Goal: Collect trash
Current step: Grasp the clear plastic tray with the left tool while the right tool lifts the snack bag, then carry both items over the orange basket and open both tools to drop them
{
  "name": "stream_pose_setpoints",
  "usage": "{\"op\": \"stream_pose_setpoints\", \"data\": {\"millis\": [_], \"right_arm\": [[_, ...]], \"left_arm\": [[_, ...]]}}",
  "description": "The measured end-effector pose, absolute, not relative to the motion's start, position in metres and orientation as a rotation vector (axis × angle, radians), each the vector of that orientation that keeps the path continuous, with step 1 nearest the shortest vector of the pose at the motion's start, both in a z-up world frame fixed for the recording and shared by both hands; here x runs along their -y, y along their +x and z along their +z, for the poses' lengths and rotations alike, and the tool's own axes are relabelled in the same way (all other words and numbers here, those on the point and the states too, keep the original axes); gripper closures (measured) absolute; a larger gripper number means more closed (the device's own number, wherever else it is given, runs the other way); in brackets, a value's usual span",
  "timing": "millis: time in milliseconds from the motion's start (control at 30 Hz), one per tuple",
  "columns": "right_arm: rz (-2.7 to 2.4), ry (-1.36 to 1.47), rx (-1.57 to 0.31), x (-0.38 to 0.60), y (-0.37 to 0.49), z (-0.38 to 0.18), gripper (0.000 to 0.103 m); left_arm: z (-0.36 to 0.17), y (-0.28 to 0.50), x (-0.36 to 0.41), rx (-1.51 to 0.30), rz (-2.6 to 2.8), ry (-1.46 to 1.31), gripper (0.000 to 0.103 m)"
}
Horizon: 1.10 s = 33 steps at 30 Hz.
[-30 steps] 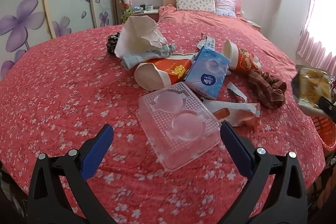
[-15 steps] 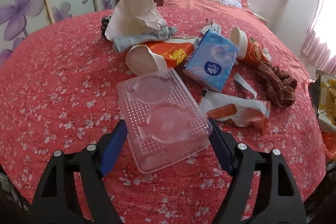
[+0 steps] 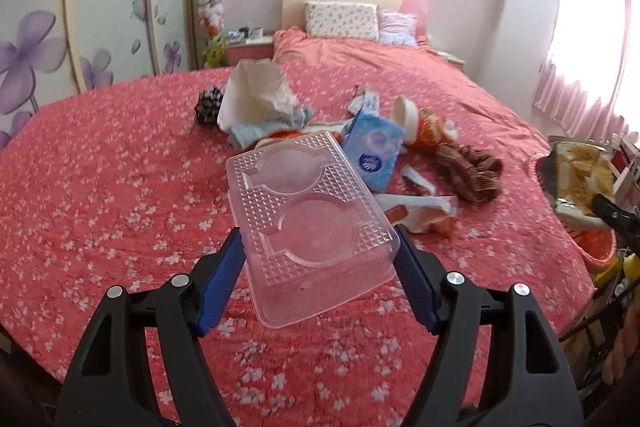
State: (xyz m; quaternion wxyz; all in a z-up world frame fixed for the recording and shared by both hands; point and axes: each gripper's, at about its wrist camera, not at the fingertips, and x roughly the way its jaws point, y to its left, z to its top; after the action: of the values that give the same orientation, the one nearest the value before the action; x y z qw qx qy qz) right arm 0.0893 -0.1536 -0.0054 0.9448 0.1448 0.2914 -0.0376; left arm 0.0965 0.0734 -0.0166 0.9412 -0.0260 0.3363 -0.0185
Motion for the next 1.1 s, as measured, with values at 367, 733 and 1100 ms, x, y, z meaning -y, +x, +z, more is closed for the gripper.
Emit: {"op": "stream_pose_setpoints", "data": {"millis": [367, 733, 1100], "right_arm": [[-0.131, 0.313, -0.547, 0.178, 0.071, 0.006, 0.098], [-0.279, 0.327, -0.498, 0.233, 0.055, 0.007, 0.098], [-0.381, 0.373, -0.482, 0.286, 0.064, -0.012, 0.098]], "left_arm": [[0.012, 0.106, -0.016, -0.633, -0.226, -0.015, 0.031], [0.019, 0.129, 0.063, -0.587, -0.430, 0.014, 0.031], [0.007, 0.142, 0.134, -0.582, -0.554, 0.094, 0.031]]}}
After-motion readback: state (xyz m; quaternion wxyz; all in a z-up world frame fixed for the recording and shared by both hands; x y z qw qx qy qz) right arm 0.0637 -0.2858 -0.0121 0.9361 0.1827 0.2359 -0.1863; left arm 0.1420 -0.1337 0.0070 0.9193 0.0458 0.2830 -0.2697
